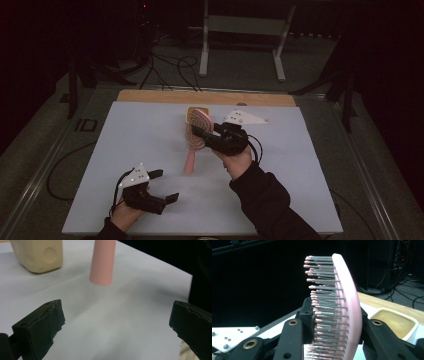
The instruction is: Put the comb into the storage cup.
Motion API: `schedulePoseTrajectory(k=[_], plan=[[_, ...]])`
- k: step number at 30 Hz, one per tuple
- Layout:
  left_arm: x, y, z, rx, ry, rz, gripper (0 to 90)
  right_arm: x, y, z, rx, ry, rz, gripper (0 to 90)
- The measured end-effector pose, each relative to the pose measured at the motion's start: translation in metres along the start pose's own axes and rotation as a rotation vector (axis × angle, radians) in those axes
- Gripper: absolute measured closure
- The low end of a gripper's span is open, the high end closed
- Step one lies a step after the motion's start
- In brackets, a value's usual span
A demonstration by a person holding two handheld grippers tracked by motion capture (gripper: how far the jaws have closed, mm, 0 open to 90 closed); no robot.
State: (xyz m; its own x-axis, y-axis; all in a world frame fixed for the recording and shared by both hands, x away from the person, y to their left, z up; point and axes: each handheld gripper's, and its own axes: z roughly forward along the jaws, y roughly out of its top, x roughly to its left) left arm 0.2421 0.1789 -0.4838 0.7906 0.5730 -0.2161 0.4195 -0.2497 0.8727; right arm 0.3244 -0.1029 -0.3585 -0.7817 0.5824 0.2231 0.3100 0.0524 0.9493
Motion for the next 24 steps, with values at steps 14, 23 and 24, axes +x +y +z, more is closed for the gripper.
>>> schedulePoseTrajectory(k=[14,23,24], plan=[[0.003,-0.013,-0.013,0.015,0.004,-0.009,0.2,-0.008,0.014,-0.005,-0.022,-0.014,-0.021,64.6],[0.000,-0.016,-0.015,0.017,0.001,0.001,0.2,-0.014,0.029,-0.008,-0.048,-0.031,-0.032,64.5],[0.000,-0.016,-0.015,0.016,-0.002,0.001,0.2,-0.015,0.030,-0.008,-0.051,-0.036,-0.033,64.5]])
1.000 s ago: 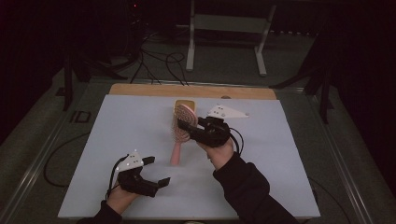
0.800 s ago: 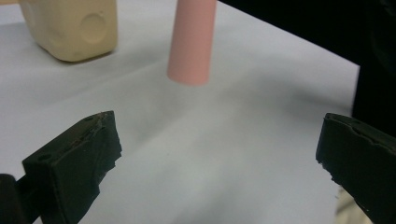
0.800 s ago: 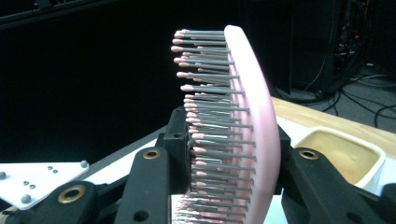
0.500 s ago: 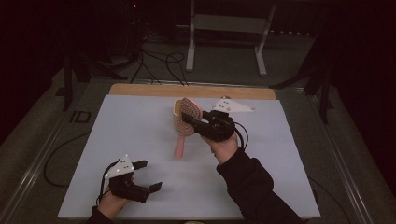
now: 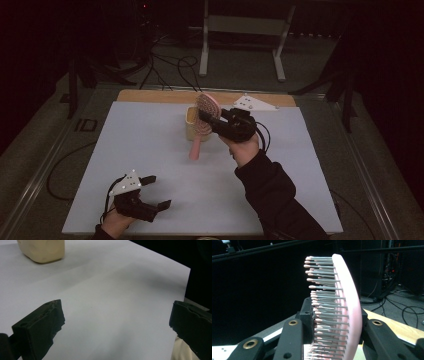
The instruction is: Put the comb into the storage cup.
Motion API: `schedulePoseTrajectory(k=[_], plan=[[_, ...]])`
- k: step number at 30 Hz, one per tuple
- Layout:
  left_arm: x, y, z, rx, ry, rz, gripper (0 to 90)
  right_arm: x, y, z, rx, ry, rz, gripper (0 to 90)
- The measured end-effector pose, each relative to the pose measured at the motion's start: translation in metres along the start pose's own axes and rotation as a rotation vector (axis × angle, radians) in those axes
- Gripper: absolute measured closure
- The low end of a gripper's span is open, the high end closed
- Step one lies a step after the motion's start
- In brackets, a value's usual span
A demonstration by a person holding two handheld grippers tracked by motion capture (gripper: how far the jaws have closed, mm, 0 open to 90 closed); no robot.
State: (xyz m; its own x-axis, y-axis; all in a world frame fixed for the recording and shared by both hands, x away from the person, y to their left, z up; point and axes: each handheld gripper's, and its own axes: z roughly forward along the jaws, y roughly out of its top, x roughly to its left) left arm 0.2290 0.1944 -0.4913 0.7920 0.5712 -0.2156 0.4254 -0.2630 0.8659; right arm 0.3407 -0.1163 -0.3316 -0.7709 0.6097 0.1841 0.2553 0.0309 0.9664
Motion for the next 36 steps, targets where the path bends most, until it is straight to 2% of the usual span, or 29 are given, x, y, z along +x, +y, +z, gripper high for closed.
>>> schedulePoseTrajectory(k=[7,12,21,27,36], plan=[[0.000,0.000,0.003,0.009,-0.012,0.007,0.2,-0.005,0.007,0.002,-0.007,-0.013,0.000,64.5],[-0.003,0.001,0.003,-0.004,-0.019,0.015,0.2,-0.011,0.017,0.007,-0.015,-0.029,-0.004,64.6],[-0.004,0.000,0.004,0.002,-0.010,0.031,0.2,-0.017,0.034,0.014,-0.042,-0.059,-0.036,64.6],[-0.003,-0.001,0.005,0.012,-0.013,0.041,0.2,-0.023,0.041,0.017,-0.054,-0.074,-0.025,64.6],[-0.003,-0.001,0.005,0.010,-0.023,0.041,0.2,-0.032,0.047,0.025,-0.065,-0.098,-0.036,64.6]])
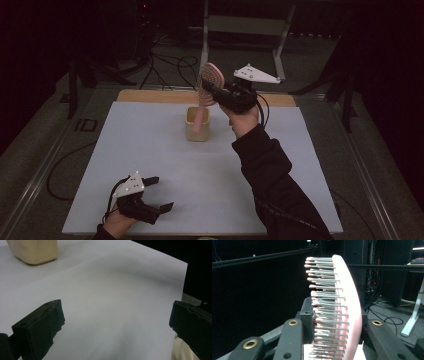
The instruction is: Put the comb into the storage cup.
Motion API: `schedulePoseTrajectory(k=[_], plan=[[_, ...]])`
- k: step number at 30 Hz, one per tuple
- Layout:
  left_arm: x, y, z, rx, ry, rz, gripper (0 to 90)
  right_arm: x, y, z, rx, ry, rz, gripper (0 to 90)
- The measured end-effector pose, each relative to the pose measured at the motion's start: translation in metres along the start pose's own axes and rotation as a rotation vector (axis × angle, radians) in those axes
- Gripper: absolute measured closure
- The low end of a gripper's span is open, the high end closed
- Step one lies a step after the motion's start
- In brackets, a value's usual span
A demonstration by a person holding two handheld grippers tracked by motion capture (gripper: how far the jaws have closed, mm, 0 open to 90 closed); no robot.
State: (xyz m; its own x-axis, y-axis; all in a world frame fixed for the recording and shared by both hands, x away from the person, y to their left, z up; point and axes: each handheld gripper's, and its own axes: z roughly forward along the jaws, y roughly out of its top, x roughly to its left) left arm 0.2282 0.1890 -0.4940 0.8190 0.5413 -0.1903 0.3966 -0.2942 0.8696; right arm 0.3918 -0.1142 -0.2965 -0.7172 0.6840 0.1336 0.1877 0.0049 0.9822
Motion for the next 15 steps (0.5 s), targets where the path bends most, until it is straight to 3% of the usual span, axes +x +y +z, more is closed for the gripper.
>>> schedulePoseTrajectory(k=[15], plan=[[0.000,0.001,0.001,0.003,-0.001,0.005,0.2,-0.013,0.013,0.015,-0.028,-0.049,-0.006,64.6]])
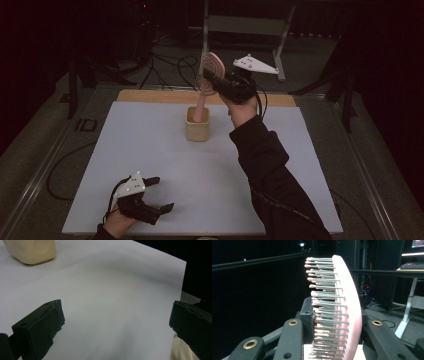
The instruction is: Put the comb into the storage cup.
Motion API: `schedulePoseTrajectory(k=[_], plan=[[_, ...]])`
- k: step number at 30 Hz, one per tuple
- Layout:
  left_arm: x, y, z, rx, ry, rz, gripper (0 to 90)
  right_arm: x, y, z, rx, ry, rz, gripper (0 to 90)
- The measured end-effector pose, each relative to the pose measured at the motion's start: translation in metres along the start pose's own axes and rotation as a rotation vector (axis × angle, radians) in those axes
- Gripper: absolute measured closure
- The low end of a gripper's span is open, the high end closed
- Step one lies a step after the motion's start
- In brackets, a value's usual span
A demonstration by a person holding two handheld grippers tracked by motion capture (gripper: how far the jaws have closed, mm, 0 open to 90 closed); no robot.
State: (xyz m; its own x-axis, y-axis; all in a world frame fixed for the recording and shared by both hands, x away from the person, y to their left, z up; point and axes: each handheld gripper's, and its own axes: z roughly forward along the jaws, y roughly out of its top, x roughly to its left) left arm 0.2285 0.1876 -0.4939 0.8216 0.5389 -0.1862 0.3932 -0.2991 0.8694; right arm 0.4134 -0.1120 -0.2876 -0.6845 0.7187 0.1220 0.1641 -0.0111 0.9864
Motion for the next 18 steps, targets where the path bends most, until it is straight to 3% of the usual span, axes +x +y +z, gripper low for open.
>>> schedulePoseTrajectory(k=[13,18], plan=[[-0.002,0.002,-0.001,-0.013,-0.006,0.009,0.2,-0.004,-0.004,0.014,-0.046,-0.045,-0.033,64.7],[-0.003,0.002,0.000,-0.006,0.002,0.024,0.2,-0.008,-0.010,0.017,-0.056,-0.060,-0.022,64.7]])
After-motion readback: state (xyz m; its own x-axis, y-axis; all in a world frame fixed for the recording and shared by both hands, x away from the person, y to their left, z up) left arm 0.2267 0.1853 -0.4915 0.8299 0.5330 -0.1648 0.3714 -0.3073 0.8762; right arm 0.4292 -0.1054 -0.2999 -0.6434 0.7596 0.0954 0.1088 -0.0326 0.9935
